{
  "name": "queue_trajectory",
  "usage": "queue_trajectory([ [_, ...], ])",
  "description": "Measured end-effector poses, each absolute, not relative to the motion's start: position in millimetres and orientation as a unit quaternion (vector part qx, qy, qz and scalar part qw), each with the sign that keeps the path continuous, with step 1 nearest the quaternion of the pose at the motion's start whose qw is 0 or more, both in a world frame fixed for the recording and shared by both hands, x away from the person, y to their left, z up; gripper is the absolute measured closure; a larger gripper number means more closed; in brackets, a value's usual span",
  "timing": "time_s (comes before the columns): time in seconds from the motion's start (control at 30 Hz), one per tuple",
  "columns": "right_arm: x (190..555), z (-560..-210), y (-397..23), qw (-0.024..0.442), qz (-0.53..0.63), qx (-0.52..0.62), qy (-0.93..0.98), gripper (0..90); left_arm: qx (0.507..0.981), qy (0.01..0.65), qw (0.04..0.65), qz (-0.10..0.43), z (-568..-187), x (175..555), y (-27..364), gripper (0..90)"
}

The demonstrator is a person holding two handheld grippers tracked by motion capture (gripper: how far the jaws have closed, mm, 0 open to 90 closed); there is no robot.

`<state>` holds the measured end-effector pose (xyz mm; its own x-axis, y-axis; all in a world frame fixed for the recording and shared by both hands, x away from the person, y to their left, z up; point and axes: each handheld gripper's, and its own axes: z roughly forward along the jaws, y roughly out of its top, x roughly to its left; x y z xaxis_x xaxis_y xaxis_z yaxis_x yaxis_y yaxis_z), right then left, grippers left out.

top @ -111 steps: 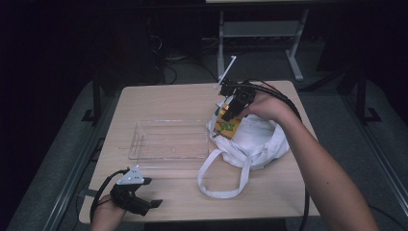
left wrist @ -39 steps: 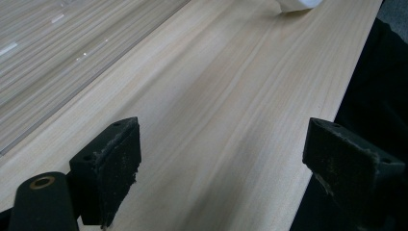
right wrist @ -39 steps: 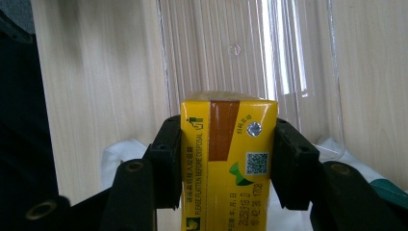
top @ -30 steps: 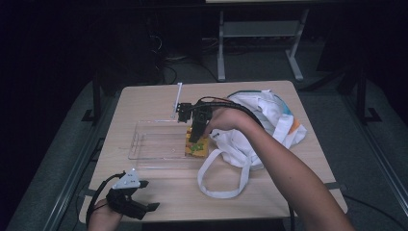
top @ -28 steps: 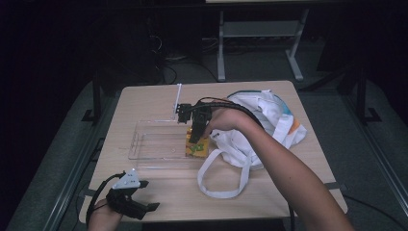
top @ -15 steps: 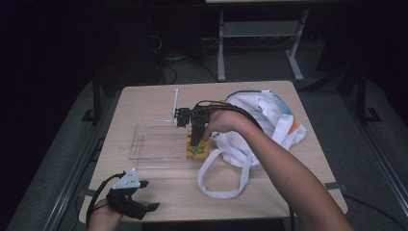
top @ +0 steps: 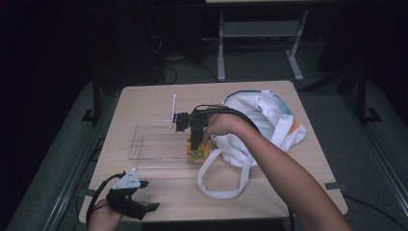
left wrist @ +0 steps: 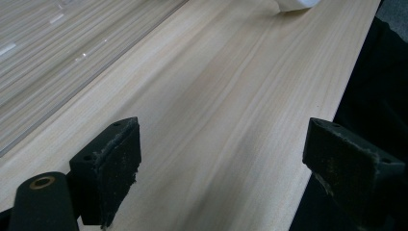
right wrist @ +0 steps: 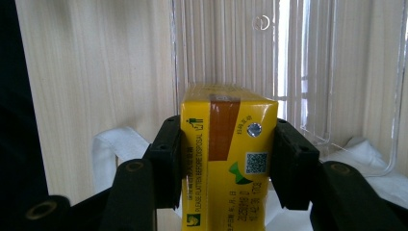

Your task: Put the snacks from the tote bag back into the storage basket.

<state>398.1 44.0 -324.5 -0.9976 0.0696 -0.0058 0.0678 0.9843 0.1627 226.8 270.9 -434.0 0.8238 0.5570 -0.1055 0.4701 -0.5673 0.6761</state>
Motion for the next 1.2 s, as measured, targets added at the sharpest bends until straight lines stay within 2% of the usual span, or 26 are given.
queue_trajectory([
  [1.2, 395, -342, 53, 0.004, 0.084, 0.035, 0.996, 50.0, 0.885, 0.287, 0.361, 0.060, -434, 228, 272, 12.9],
])
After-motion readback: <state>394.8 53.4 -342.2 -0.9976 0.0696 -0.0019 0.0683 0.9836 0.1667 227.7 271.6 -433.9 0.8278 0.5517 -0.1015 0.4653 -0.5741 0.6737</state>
